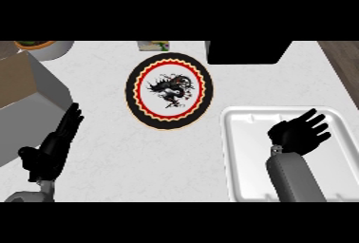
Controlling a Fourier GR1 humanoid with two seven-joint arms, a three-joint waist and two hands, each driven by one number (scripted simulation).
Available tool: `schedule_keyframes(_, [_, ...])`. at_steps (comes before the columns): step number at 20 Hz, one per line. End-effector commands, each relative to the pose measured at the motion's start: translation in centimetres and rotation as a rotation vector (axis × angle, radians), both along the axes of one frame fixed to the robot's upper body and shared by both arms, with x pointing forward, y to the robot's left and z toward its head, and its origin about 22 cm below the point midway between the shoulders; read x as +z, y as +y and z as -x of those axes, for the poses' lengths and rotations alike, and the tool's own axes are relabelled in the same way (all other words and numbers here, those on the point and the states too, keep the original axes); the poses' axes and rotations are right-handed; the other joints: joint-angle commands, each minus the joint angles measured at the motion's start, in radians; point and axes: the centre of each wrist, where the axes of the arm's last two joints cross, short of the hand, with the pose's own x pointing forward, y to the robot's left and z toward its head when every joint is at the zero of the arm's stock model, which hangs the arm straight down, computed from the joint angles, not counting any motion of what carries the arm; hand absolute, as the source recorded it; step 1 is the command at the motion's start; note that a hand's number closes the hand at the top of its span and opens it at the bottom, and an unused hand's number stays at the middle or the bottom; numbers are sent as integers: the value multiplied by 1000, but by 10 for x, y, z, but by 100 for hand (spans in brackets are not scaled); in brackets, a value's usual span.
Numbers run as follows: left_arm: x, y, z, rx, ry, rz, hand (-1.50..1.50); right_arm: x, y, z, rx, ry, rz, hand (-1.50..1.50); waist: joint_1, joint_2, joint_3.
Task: Pick the sweet potato from the tray and place it in the plate
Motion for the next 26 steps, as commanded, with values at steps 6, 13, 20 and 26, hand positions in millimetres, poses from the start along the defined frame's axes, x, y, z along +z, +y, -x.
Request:
schedule_keyframes(6, [-1,2,-6,-3,5,7,0,25,18,-7,-257,249,-46,-150,3,9,10])
schedule_keyframes(13, [-6,8,0,-12,7,2,0,30,-9,6,-283,252,-51,-150,10,11,12])
schedule_keyframes(20, [-8,10,-6,6,-9,15,0,24,-27,18,-350,318,-26,-150,12,13,12])
schedule_keyframes(26, [12,-8,-23,-8,-22,-6,0,9,-42,29,-268,353,-130,150,14,15,13])
